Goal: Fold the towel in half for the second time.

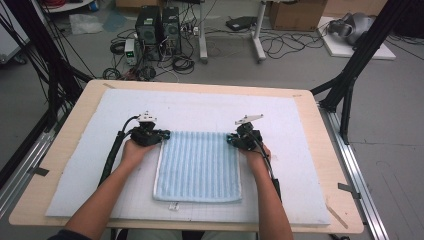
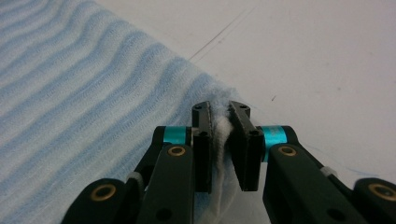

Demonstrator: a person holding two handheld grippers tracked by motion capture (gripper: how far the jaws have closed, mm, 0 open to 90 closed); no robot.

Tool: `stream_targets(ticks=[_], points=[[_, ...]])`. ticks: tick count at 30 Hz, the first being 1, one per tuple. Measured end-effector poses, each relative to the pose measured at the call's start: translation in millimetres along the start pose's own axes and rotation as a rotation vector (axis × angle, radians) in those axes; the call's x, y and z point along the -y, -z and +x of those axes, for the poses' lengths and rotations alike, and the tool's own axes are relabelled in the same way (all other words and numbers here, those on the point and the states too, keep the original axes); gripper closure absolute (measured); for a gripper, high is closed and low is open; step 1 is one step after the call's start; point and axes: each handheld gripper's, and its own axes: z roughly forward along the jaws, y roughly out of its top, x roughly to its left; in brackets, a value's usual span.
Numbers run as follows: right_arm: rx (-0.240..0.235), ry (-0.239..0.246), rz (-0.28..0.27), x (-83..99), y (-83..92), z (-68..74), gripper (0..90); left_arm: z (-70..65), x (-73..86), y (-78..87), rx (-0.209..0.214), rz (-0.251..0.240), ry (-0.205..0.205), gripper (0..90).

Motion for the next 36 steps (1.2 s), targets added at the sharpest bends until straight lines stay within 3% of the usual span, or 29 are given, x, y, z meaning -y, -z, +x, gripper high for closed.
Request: stream_targets(ticks=[2, 5, 12, 14, 20, 27, 36], points=[[-0.008, -0.008, -0.005, 0.1, 0.3, -1.2, 81.8, 0.6, -0.1, 0.1, -0.003, -0.005, 0.008, 85.7], [-0.005, 0.003, -0.015, -1.2, 1.6, -1.6, 82.7, 4.1, -0.5, 1.3, 0.003, -0.029, 0.064, 86.0], [0.034, -0.018, -0.093, -13.2, 3.5, -11.5, 82.9, 12.6, -19.8, 6.7, -0.013, -0.151, 0.091, 86.0], [0.037, -0.019, -0.109, -17.2, 4.4, -12.5, 82.9, 14.3, -21.3, 9.4, 0.001, -0.180, 0.105, 86.0], [0.004, -0.013, -0.136, -16.1, 11.3, -11.2, 82.7, 13.4, -19.5, 21.1, 0.061, -0.202, 0.133, 85.9], [-0.039, 0.014, -0.160, -13.4, 29.5, -4.3, 82.6, 3.1, -17.2, 39.7, 0.094, -0.225, 0.099, 85.8], [-0.078, 0.024, -0.199, 1.5, 49.9, 10.4, 82.2, -12.7, -1.2, 57.9, 0.120, -0.227, 0.055, 85.5]])
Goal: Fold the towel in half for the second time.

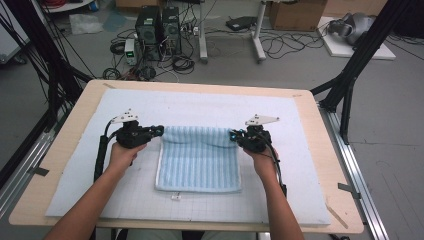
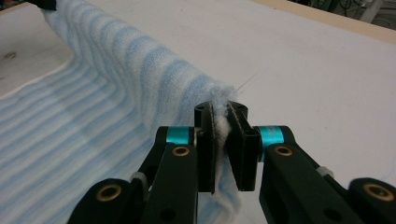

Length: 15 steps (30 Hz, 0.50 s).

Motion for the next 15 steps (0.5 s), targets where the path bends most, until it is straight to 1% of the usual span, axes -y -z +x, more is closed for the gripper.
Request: stream_targets(ticks=[2, 3, 4, 7, 10, 13, 15], points=[[-0.007, 0.005, 0.017, 1.7, 4.0, 3.4, 81.8, -3.5, 3.6, 3.5, 0.004, -0.005, -0.002, 85.4], [-0.007, 0.009, 0.009, 2.1, 6.6, 5.8, 81.8, -5.9, 5.9, 5.6, 0.007, -0.005, -0.004, 85.4], [-0.007, 0.013, -0.017, 2.9, 10.3, 8.6, 81.8, -6.9, 7.3, 7.0, 0.011, -0.005, -0.008, 85.5], [-0.016, 0.015, -0.031, 5.1, 15.8, 13.4, 81.8, -10.4, 13.5, 13.3, 0.024, -0.020, -0.002, 85.4], [-0.024, 0.018, -0.037, 11.2, 21.2, 19.3, 81.7, -14.9, 20.6, 18.9, 0.036, -0.024, 0.002, 85.2], [-0.031, 0.022, -0.047, 19.5, 27.3, 25.5, 81.0, -24.0, 26.4, 26.6, 0.041, -0.028, -0.021, 85.2], [-0.032, 0.024, -0.044, 24.5, 31.8, 28.3, 80.5, -28.8, 28.8, 30.6, 0.051, -0.023, -0.025, 85.2]])
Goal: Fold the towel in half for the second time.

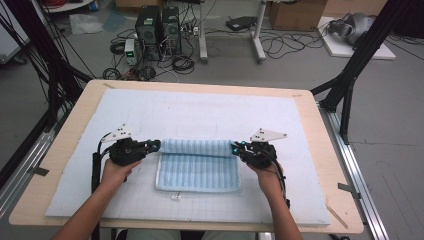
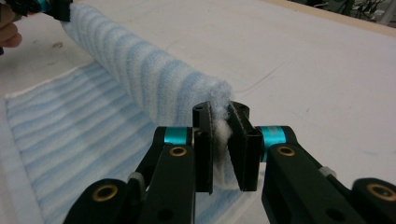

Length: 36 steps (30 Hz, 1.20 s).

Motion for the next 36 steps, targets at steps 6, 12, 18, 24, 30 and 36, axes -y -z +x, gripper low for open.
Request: stream_targets(ticks=[6, 12, 18, 24, 30, 36], points=[[-0.010, -0.002, -0.017, 17.1, 13.0, 11.5, 81.0, -16.7, 12.1, 7.6, 0.001, 0.005, -0.019, 84.9], [-0.009, -0.001, -0.009, 30.4, 23.2, 27.3, 81.0, -32.5, 22.3, 19.5, -0.003, 0.022, -0.034, 84.8], [0.010, 0.029, 0.023, 39.0, 31.9, 41.9, 81.0, -46.0, 33.2, 27.7, 0.000, 0.047, -0.049, 84.3], [0.021, 0.039, 0.068, 48.8, 36.7, 53.2, 76.5, -52.1, 42.3, 32.7, 0.008, 0.072, -0.040, 74.4], [0.084, -0.083, -0.035, 48.1, 51.0, 51.3, 49.0, -56.3, 35.2, 39.6, -0.018, 0.003, -0.032, 55.9], [0.109, -0.087, -0.055, 40.0, 37.7, 57.2, 47.9, -47.1, 27.4, 28.7, -0.072, -0.011, -0.018, 58.4]])
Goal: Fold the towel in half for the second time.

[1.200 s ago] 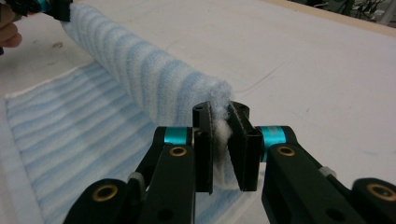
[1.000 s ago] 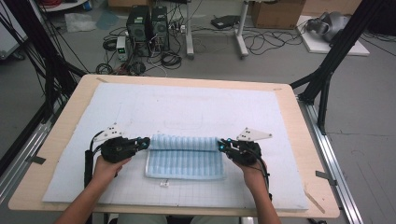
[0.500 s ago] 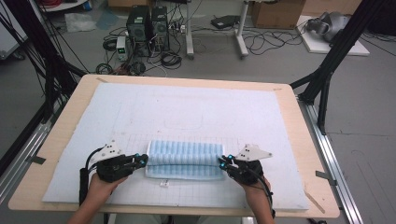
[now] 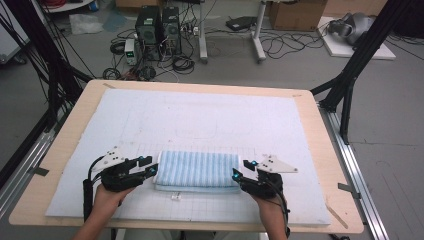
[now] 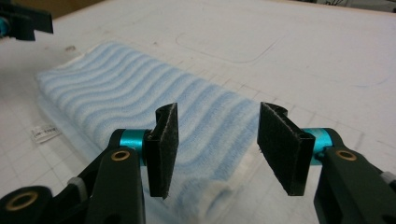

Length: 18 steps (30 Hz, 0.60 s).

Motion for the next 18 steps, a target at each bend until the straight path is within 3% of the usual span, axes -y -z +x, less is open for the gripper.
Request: stream_targets(ticks=[2, 5, 9, 11, 14, 18], points=[[-0.007, 0.010, 0.027, 0.4, -10.0, 3.1, 48.5, 0.6, 2.3, -6.9, 0.002, 0.033, 0.005, 61.0], [-0.002, 0.026, 0.061, 0.9, -23.0, 4.3, 49.2, 0.0, 7.6, -19.0, -0.003, 0.120, 0.008, 63.4], [-0.002, 0.067, 0.151, 6.9, -37.6, 8.1, 48.0, -9.2, 16.1, -25.8, 0.004, 0.243, -0.029, 65.6], [0.004, 0.118, 0.189, 11.1, -39.5, 12.2, 47.0, -13.4, 16.9, -22.7, 0.005, 0.255, -0.052, 66.4], [0.005, 0.177, 0.204, 13.6, -34.7, 14.0, 44.5, -18.1, 17.9, -18.9, 0.005, 0.283, -0.090, 67.2], [0.009, 0.198, 0.209, 16.3, -30.0, 16.4, 39.9, -16.5, 19.9, -14.8, 0.024, 0.278, -0.088, 67.2]])
